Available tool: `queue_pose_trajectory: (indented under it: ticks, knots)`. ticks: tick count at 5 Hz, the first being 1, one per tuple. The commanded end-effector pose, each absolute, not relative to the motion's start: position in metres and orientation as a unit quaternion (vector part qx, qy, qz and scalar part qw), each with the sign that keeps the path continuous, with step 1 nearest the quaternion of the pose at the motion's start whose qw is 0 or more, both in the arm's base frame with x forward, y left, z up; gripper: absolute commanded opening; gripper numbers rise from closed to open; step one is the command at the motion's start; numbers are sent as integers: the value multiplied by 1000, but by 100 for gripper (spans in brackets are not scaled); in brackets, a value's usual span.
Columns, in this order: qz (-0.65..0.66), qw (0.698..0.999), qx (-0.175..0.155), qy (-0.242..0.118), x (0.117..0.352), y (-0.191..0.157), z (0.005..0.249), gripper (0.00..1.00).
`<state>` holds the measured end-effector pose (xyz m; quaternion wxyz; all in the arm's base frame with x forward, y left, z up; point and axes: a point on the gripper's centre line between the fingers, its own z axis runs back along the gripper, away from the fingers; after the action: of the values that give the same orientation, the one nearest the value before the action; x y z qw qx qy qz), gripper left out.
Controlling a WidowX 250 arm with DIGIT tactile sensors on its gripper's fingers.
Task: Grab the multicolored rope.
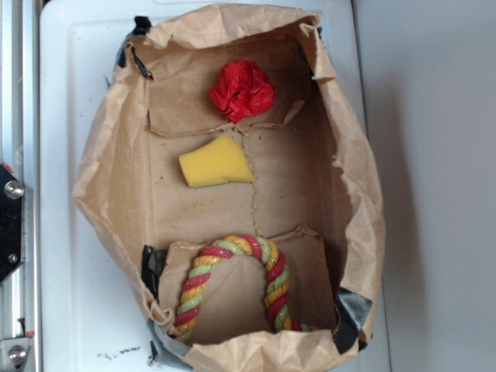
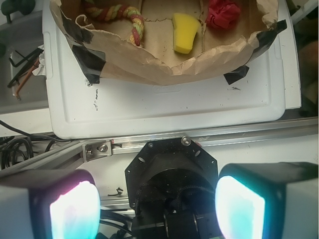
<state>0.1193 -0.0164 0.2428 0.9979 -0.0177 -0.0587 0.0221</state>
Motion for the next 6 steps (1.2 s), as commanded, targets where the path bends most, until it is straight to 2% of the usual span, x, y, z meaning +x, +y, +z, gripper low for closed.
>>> queue_pose_trajectory:
  ticks: [1, 3, 4, 5, 6]
  knots:
    - [22, 998, -18, -59, 119, -16, 243, 100]
    - [37, 997, -17, -70, 213, 10, 234, 100]
    - [7, 995, -3, -100, 249, 23, 219, 100]
    - [-33, 993, 8, -115, 275, 25, 194, 100]
    - [-64, 992, 8, -111, 292, 21, 162, 100]
